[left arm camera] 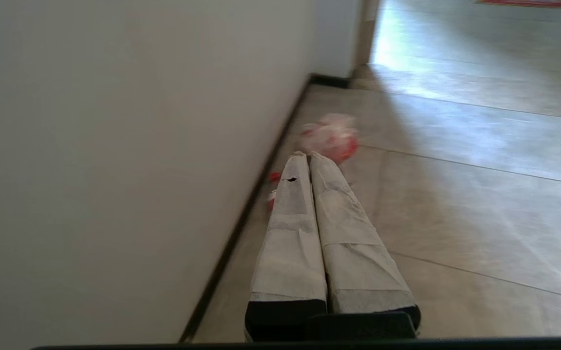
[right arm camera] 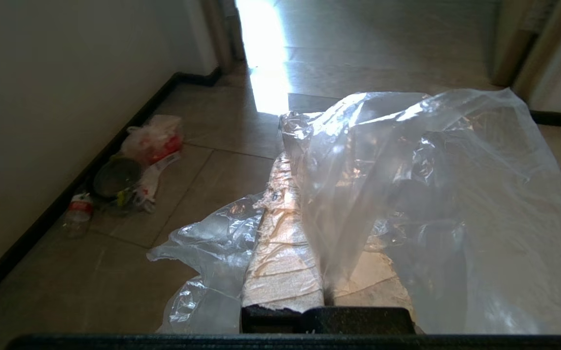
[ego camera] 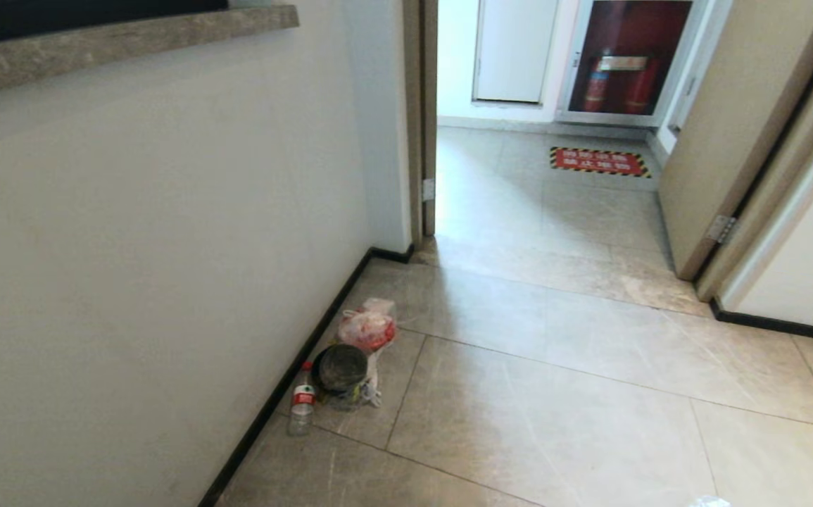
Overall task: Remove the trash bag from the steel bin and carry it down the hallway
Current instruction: Put the trash bag at the door
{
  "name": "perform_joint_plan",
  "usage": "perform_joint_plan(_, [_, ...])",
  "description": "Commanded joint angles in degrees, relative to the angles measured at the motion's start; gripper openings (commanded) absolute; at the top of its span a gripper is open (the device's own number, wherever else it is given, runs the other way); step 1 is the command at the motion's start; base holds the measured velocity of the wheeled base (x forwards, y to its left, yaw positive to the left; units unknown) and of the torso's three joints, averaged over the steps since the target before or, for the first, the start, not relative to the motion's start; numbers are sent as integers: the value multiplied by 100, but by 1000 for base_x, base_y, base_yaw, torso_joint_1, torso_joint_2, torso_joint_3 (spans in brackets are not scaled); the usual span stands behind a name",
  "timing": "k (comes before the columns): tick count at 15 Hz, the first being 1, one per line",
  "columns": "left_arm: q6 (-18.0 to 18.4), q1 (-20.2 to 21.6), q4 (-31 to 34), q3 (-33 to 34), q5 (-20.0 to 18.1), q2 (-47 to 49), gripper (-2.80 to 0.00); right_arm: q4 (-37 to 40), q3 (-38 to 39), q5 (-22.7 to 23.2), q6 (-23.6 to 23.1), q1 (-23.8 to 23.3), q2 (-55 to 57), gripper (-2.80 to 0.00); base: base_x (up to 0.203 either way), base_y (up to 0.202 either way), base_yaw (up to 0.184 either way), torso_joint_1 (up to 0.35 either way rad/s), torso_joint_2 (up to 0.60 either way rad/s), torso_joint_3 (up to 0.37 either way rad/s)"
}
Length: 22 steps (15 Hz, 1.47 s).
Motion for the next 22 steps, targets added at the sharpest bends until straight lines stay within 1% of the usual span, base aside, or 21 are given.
perform_joint_plan(1, [-4, 0, 2, 0, 4, 0, -280, -2, 9, -3, 3, 5, 7, -280, 2, -10, 173, 3, 4, 5])
perform_joint_plan(22, [-4, 0, 1, 0, 4, 0, -280, -2, 9, -3, 2, 5, 6, -280, 1, -8, 172, 2, 3, 1])
